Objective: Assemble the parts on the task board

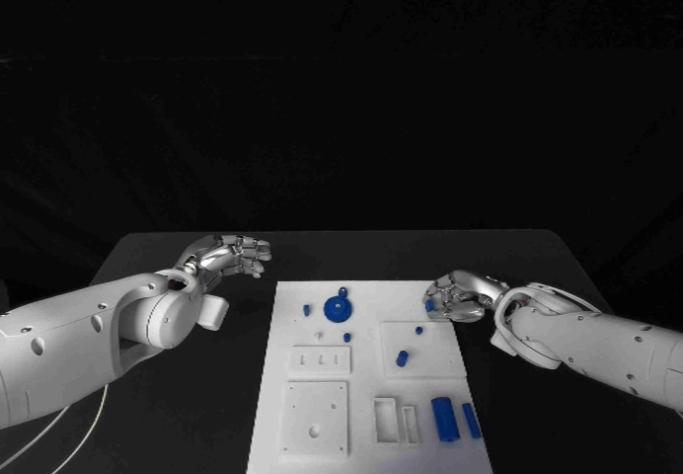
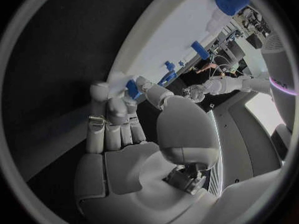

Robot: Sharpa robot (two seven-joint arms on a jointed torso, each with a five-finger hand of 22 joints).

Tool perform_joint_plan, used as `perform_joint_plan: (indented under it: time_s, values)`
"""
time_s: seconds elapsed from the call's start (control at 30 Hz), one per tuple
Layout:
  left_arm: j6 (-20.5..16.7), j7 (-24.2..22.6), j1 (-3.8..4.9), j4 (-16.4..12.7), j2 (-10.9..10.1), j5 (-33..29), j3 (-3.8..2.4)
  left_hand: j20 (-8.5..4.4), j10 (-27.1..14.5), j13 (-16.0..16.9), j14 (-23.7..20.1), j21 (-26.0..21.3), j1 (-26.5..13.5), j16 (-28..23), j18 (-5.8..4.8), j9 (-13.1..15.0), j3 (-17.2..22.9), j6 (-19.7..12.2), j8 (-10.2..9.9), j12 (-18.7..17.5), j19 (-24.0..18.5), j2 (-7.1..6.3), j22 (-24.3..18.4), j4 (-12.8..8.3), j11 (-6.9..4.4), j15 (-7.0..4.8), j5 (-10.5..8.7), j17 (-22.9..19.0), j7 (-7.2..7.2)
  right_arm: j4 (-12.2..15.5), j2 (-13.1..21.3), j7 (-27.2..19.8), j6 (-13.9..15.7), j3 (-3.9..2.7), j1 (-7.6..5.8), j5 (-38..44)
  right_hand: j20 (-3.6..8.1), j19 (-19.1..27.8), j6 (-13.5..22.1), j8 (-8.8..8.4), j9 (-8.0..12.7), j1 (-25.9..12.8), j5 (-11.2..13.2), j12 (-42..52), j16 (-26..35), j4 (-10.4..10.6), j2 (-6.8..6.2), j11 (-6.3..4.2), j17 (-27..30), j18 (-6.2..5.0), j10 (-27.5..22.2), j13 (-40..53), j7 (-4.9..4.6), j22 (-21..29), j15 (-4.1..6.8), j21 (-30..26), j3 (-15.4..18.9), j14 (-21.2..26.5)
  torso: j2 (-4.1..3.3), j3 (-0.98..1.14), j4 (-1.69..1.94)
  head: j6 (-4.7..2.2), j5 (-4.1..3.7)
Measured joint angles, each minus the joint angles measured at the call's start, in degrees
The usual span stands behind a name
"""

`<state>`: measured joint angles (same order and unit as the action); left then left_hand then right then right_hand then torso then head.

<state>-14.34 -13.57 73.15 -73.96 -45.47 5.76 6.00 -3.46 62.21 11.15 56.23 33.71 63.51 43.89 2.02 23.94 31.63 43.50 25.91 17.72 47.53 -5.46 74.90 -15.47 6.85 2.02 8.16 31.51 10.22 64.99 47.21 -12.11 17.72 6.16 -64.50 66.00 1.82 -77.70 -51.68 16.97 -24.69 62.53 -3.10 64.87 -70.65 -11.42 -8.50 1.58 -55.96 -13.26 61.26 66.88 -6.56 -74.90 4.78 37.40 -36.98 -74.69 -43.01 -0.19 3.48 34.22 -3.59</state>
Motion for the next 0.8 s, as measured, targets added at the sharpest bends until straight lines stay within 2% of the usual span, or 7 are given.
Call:
perform_joint_plan:
  time_s: [0.13,0.37,0.47,0.67,0.8]
  values:
    - [0.02,0.01,0.0,0.01,-0.01,0.0,0.0,0.0,0.0,0.0,0.0,0.0,0.0,0.0,0.55,0.0,0.0,0.0,0.0,0.0,0.0,0.0,0.04,0.0,0.0,0.0,0.0,0.0,0.0,-0.04,-0.03,-0.02,0.14,0.0,0.03,0.05,0.0,0.0,-0.67,0.27,-0.11,0.0,0.0,0.0,0.0,0.05,0.0,-0.27,-0.06,0.0,-0.13,0.0,0.05,0.0,0.16,0.0,-0.3,-0.16,0.01,0.0,-0.01,0.01,0.0]
    - [0.05,0.02,0.0,0.02,-0.02,0.0,0.0,0.0,0.0,-0.01,0.0,0.0,0.0,0.0,0.56,-0.01,0.0,0.0,0.0,0.0,0.0,0.0,0.04,0.0,0.0,0.0,0.0,0.0,0.0,-0.06,-0.02,-0.04,0.5,0.0,0.08,0.09,-0.01,-0.01,-1.48,0.71,-0.3,0.0,0.0,0.0,-0.01,0.15,0.0,-0.47,-0.16,-0.01,0.08,0.0,0.24,-0.03,0.43,0.0,-1.19,-0.03,0.01,0.0,-0.02,0.06,0.01]
    - [0.06,0.02,0.0,0.02,-0.02,0.01,0.0,0.0,0.0,-0.01,0.0,0.0,0.0,0.0,0.56,-0.01,0.0,0.0,0.0,0.0,0.0,0.0,0.04,0.0,-0.01,0.0,0.0,0.0,0.0,-0.03,-0.03,-0.02,0.87,0.03,0.12,0.11,0.04,-0.23,-2.02,1.03,-0.48,0.0,0.0,0.0,-0.01,0.33,0.0,-0.87,-0.2,-0.02,0.08,0.0,0.41,-0.05,0.7,0.0,-1.74,-0.09,0.01,0.0,-0.02,0.02,0.03]
    - [0.15,0.03,0.0,0.04,0.01,0.08,0.0,0.0,0.01,0.01,0.0,0.0,0.0,0.0,0.54,0.18,0.0,0.0,0.0,0.0,0.0,0.0,0.03,0.0,-0.01,0.0,0.0,-0.07,0.0,0.27,-0.11,0.49,2.38,0.15,0.3,0.13,0.11,-0.31,-3.17,1.81,-0.81,0.0,0.0,0.0,-0.02,0.59,-0.01,-1.21,-0.35,-0.03,0.41,0.01,1.34,-0.05,1.07,0.0,-2.73,-0.24,0.02,0.02,-0.03,-0.01,0.04]
    - [0.37,0.04,0.0,0.07,0.1,0.28,0.0,0.0,0.91,0.41,0.0,0.0,-0.17,0.13,0.54,0.55,0.0,1.15,0.22,0.44,0.0,0.17,0.03,0.0,-0.91,0.0,0.0,-0.13,-0.67,0.67,-0.11,1.25,3.47,0.2,0.38,0.19,0.32,-0.53,-3.84,2.23,-0.82,0.01,0.0,-0.01,-0.04,0.82,-0.01,-1.59,-0.44,-0.03,0.79,-0.02,1.84,-0.04,1.51,0.31,-3.28,-0.22,0.03,0.02,-0.06,-0.02,0.04]
